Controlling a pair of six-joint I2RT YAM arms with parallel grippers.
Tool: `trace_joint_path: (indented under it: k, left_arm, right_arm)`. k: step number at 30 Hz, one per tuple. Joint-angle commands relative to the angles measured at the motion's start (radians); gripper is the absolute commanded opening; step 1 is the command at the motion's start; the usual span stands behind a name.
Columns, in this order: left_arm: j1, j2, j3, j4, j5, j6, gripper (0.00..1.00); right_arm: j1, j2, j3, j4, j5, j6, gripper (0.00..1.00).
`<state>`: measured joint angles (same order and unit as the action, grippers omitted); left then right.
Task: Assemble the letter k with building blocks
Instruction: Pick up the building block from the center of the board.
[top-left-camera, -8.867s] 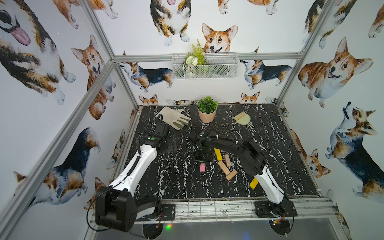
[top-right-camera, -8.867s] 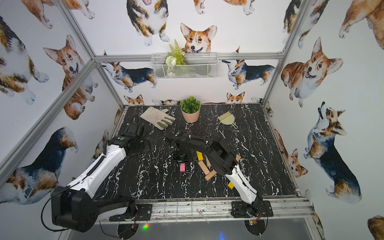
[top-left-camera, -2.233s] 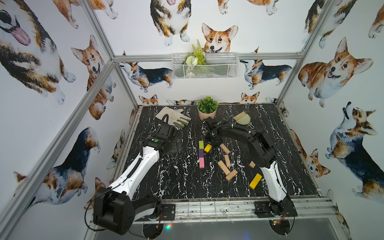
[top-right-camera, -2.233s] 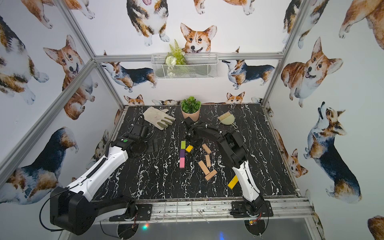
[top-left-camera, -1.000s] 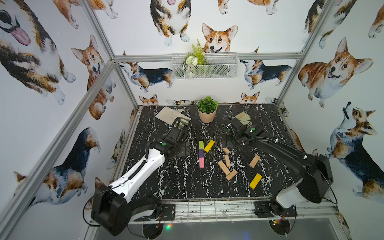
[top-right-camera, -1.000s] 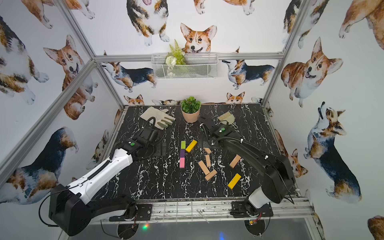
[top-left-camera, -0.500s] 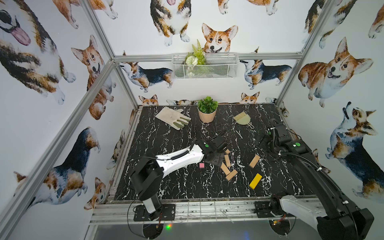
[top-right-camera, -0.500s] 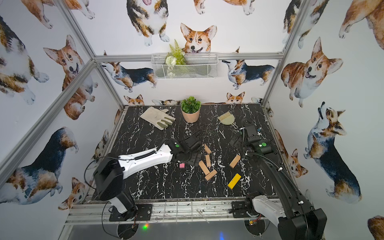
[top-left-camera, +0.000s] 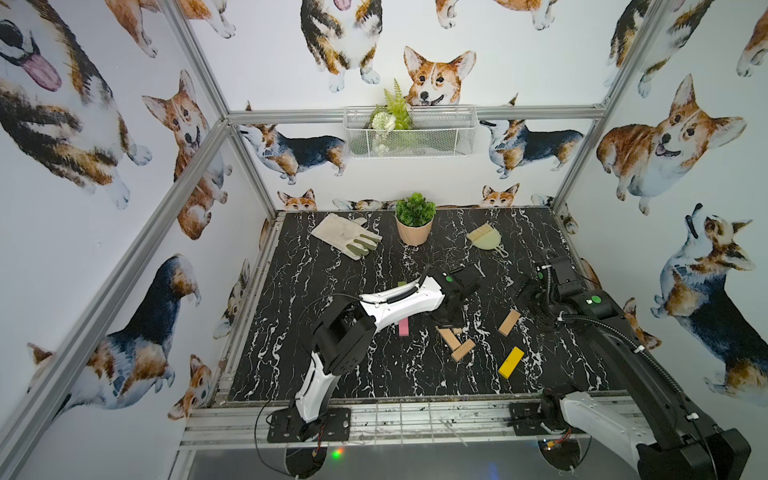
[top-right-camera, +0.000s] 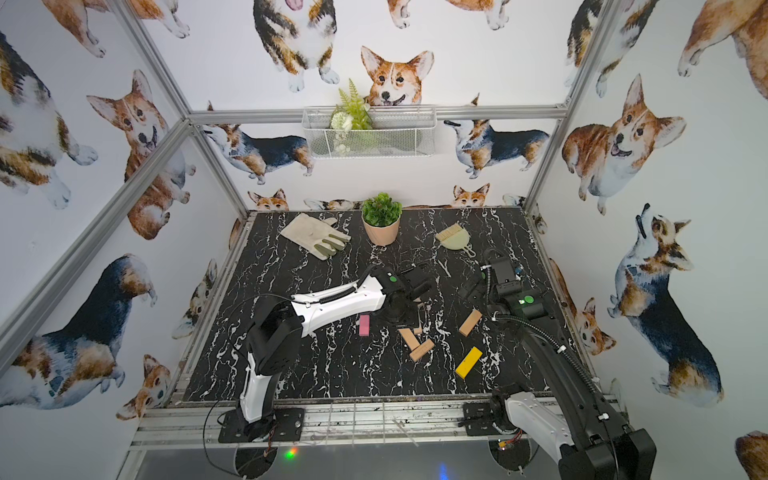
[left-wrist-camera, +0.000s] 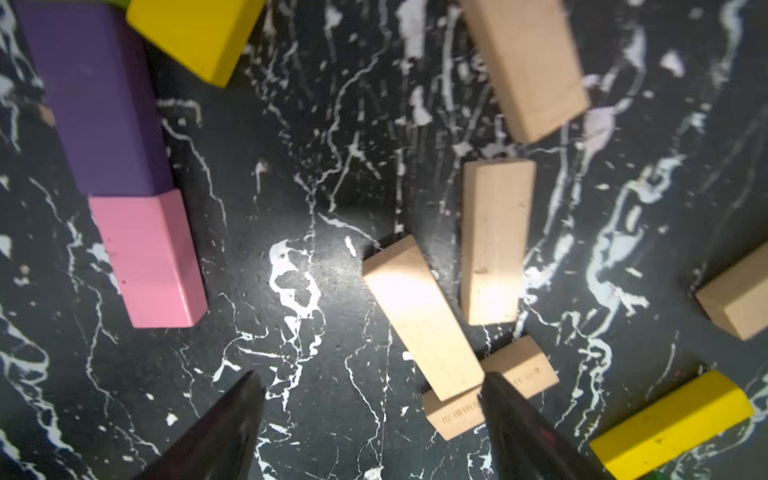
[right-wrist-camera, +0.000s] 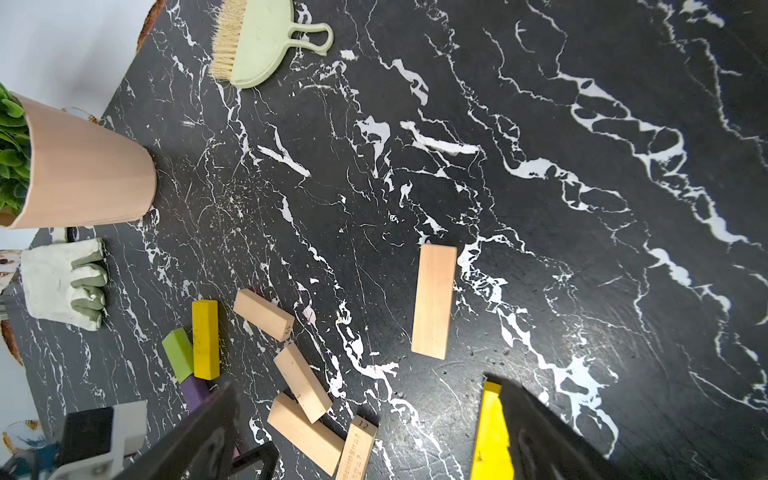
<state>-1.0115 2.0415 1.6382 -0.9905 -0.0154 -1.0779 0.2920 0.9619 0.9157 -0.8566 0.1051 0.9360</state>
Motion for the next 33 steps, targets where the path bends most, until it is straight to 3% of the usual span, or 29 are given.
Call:
trace_joint_path:
  k: [1,13,21,33]
  left_arm:
    - [0.014,0.018,-0.024,0.006,0.137,-0.17,0.74]
    - [0.011,0.068,0.022,0.009,0.083,-0.277,0.73]
    - [0.019,0.135,0.056,0.033,0.122,-0.299,0.71]
    - [0.015,0.129,0.015,0.08,0.098,-0.414,0.57]
  right_arm:
    - [-0.001,-0.014,-0.013,-0.003,0.002,0.014,1.0]
    - [-0.001,0.01,-0.024,-0.009,-0.033,-0.018,1.0]
    - [-0.001,-0.001,-0.015,-0.018,-0.032,-0.016,1.0]
    - [-0.001,-0.015,-0.033,-0.013,-0.038,-0.012,1.0]
